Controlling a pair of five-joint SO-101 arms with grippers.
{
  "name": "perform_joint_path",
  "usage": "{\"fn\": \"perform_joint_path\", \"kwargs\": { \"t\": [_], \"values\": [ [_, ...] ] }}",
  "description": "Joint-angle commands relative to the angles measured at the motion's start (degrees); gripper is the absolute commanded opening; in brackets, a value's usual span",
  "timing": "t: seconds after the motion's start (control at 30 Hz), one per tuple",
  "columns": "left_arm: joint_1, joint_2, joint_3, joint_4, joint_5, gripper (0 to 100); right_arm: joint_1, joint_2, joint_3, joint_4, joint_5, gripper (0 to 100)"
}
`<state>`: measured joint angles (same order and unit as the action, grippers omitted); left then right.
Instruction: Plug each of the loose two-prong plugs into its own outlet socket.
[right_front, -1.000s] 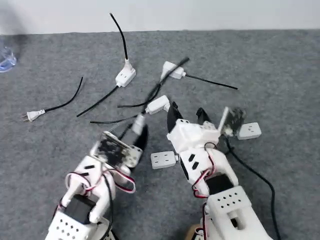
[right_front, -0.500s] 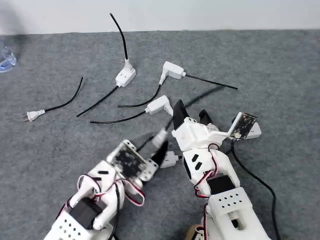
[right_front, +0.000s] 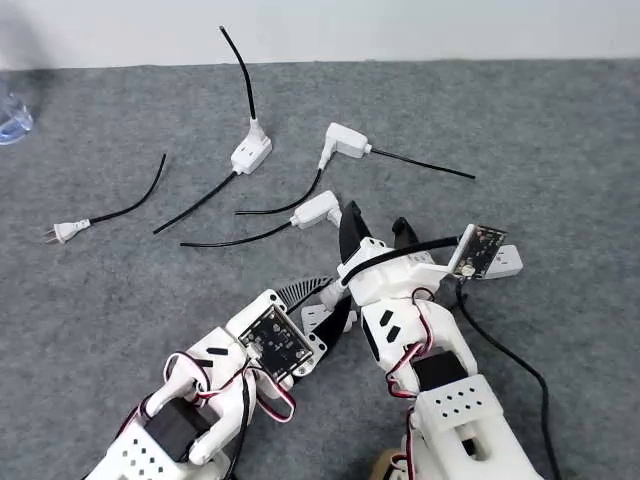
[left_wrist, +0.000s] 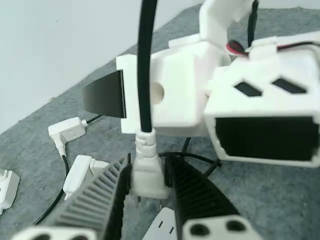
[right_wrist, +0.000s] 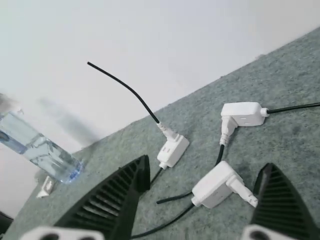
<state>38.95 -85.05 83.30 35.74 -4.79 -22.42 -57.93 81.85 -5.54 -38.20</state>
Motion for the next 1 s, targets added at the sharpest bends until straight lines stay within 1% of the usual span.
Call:
{"fn": "perform_joint_path", "kwargs": {
  "t": [0.0, 0.13, 0.23, 0.43, 0.53, 0.67, 0.73, 0.83, 0.9, 0.97],
  "values": [
    [0.4, -0.5, -0.2, -0.1, -2.4, 1, -3.3, -0.8, -1.8, -0.9, 4.9, 33.2],
    [0.5, -0.5, 1.1, -0.2, -6.4, 1, -3.6, -0.8, -1.3, -0.8, 7.5, 33.2],
    [0.4, -0.5, 1.7, 1.2, -6.6, 1, -2.3, -0.8, -0.6, 0.7, 10.3, 33.2],
    [-0.2, -0.5, -0.5, 13.0, -7.6, 1, 10.6, -0.6, -0.6, 1.1, 10.4, 33.2],
    [-3.1, -0.6, -0.7, 16.4, -10.5, 1, 13.2, -0.1, 0.6, 1.1, 10.3, 33.2],
    [-7.7, -0.5, -0.7, 16.7, -10.9, 1, 11.1, -0.1, 2.2, -0.7, 10.3, 33.2],
    [-7.8, -0.5, -0.7, 16.2, -10.9, 1, 9.7, -0.1, 3.9, -2.8, 10.3, 33.2],
    [-7.8, -0.2, -0.4, 12.7, -10.5, 1, 9.1, -0.1, 5.6, -5.9, 10.5, 33.2],
    [-7.6, -0.2, -0.4, 11.4, -8.3, 1, 9.3, -0.1, 5.8, -6.3, 10.6, 33.2],
    [-5.9, -0.1, -0.5, 11.4, -6.2, 1, 9.4, -0.1, 5.9, -6.2, 10.7, 33.2]
  ]
}}
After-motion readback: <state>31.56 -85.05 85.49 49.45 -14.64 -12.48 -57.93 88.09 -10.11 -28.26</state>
